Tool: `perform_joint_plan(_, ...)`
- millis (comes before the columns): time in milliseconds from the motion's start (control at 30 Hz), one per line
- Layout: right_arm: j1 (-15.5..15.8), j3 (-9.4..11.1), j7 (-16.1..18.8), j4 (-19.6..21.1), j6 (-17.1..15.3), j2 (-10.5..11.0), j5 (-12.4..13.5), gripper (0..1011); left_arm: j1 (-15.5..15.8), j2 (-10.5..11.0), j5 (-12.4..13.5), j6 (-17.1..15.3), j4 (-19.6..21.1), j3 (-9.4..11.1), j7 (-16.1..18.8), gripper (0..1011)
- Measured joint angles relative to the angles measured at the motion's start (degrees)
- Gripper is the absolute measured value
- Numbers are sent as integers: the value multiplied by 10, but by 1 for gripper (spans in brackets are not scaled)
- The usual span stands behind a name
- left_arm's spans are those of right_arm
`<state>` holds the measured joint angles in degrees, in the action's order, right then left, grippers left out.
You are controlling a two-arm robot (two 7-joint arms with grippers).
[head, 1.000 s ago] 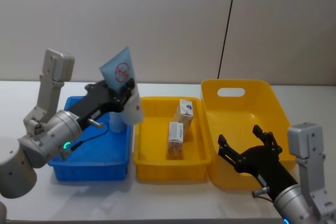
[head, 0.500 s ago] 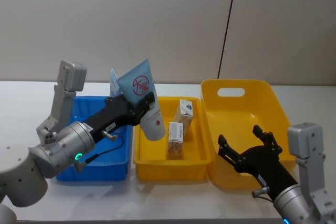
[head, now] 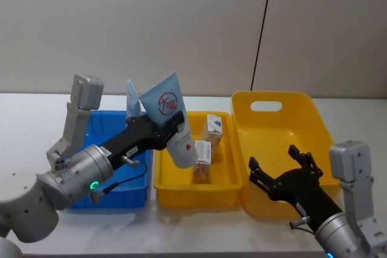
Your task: Bimanual collaborative sorting of washing and personal care products
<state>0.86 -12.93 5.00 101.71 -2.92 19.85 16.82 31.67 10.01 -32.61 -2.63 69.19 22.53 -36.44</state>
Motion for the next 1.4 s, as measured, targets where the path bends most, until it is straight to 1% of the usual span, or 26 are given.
perform_joint_plan(233,0,-3,27,13,-24,13,9,1003,-1,0,-3,-1,0,1,-3,280)
perform_joint_plan(300,-2,-6,41,19,-36,19,14,1003,-1,0,-4,-1,-1,1,-4,280)
perform_joint_plan(400,-5,-10,52,25,-46,25,15,1003,-1,-1,-4,-1,-1,2,-4,280)
perform_joint_plan(600,-18,-27,72,31,-69,31,12,1004,-1,-1,-5,-2,-1,2,-5,280)
perform_joint_plan(733,-32,-42,79,28,-75,30,0,1003,-2,-1,-6,-2,-1,2,-5,280)
perform_joint_plan(933,-57,-64,80,10,-75,21,-29,1003,-2,-1,-6,-2,-1,3,-6,280)
perform_joint_plan(967,-63,-70,79,5,-73,18,-39,1003,-2,-1,-6,-2,0,3,-6,280)
perform_joint_plan(1000,-63,-70,79,5,-73,18,-39,1003,-2,-1,-6,-2,-1,3,-6,280)
perform_joint_plan(1067,-73,-78,75,-5,-70,13,-52,1003,-2,-1,-6,-2,0,2,-6,280)
perform_joint_plan(1100,-80,-85,71,-12,-68,9,-62,1003,-2,-1,-7,-2,0,3,-6,280)
perform_joint_plan(1200,-92,-96,65,-26,-64,2,-81,1003,-2,-1,-7,-2,0,3,-6,280)
perform_joint_plan(1400,-118,-114,58,-55,-57,-14,-107,1003,-2,-1,-7,-2,0,2,-6,280)
